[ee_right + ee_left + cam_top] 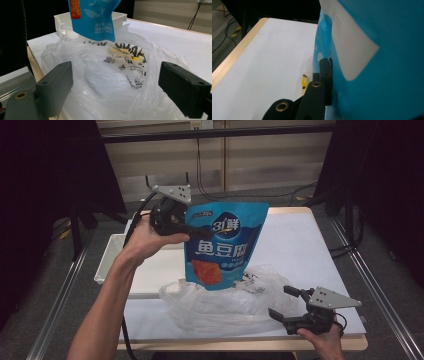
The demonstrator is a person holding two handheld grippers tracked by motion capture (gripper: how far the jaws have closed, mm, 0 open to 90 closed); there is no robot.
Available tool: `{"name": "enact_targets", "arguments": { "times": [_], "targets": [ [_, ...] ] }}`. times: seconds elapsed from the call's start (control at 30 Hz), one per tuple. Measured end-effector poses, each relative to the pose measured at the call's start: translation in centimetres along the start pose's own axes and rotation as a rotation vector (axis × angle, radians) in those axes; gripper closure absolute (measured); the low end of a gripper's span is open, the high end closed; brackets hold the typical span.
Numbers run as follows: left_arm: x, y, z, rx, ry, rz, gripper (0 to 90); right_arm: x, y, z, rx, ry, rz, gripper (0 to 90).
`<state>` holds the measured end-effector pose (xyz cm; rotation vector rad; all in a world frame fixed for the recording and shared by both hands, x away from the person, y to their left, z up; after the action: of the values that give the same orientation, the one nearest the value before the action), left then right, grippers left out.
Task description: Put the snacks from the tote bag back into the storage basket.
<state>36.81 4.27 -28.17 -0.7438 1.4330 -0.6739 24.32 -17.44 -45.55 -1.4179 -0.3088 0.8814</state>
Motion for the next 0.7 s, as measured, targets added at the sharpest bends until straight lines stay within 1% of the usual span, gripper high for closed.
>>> {"name": "enact_targets", "arguments": {
  "times": [0.07, 0.13, 0.17, 0.2, 0.23, 0.3, 0.37, 0.43, 0.47, 0.57, 0.6, 0.63, 0.67, 0.7],
  "targets": [
    [-0.3, -0.1, 0.2, -0.009, -0.01, -0.003, 90.0, 0.0, 0.0, 0.0, 0.0, 0.0, 0.001, 12.2],
    [-0.6, -0.3, 0.3, -0.009, -0.013, 0.0, 90.0, -0.1, 0.0, 0.0, 0.0, -0.002, 0.003, 12.1],
    [-0.8, -0.4, 0.5, -0.003, -0.02, 0.004, 90.0, -0.1, 0.0, -0.1, -0.001, 0.0, 0.003, 12.1],
    [-1.0, -0.6, 0.5, -0.01, -0.03, 0.002, 90.0, -0.1, 0.0, -0.1, -0.002, 0.0, 0.002, 12.1],
    [-1.3, -0.6, 0.8, -0.009, -0.04, 0.008, 90.0, -0.1, 0.0, -0.1, -0.001, -0.001, 0.002, 12.1],
    [-1.6, -0.6, 1.4, -0.034, -0.045, 0.005, 90.0, 0.0, 0.0, -0.1, -0.004, 0.001, 0.002, 12.1],
    [-1.9, -0.6, 1.8, -0.04, -0.048, 0.005, 90.0, 0.0, 0.0, 0.0, 0.0, -0.007, 0.0, 12.1],
    [-2.3, -0.7, 2.1, -0.052, -0.059, -0.011, 90.0, 0.1, 0.0, 0.1, -0.002, -0.009, 0.001, 12.0],
    [-2.4, -0.7, 2.3, -0.047, -0.061, -0.008, 90.0, 0.1, 0.1, 0.1, -0.006, -0.01, 0.001, 12.0],
    [-3.0, -0.8, 3.0, -0.062, -0.073, -0.013, 90.0, 0.2, 0.1, 0.1, 0.002, -0.011, 0.008, 12.0],
    [-3.2, -0.8, 3.2, -0.055, -0.073, -0.012, 90.0, 0.2, 0.1, 0.1, 0.003, -0.011, 0.007, 12.0],
    [-3.4, -0.8, 3.3, -0.067, -0.073, -0.017, 90.0, 0.2, 0.1, 0.1, 0.001, -0.011, 0.007, 12.0],
    [-3.6, -0.7, 3.6, -0.055, -0.075, -0.01, 90.0, 0.1, 0.1, 0.1, 0.0, -0.012, 0.005, 12.0],
    [-3.7, -0.6, 3.7, -0.059, -0.079, -0.012, 90.0, 0.1, 0.1, 0.1, 0.001, -0.015, 0.002, 12.0]
  ]
}}
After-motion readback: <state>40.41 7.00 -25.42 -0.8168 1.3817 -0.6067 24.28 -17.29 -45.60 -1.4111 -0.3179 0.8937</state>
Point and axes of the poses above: each handheld gripper's, and its own axes: x roughly forward along the jaws, y roughly out of its underside, z roughly to its left, the point moved 9 cm from there along x, roughly forward along the jaws, and after that the axes turned 4 degrees about x, right-handed, at the moved point
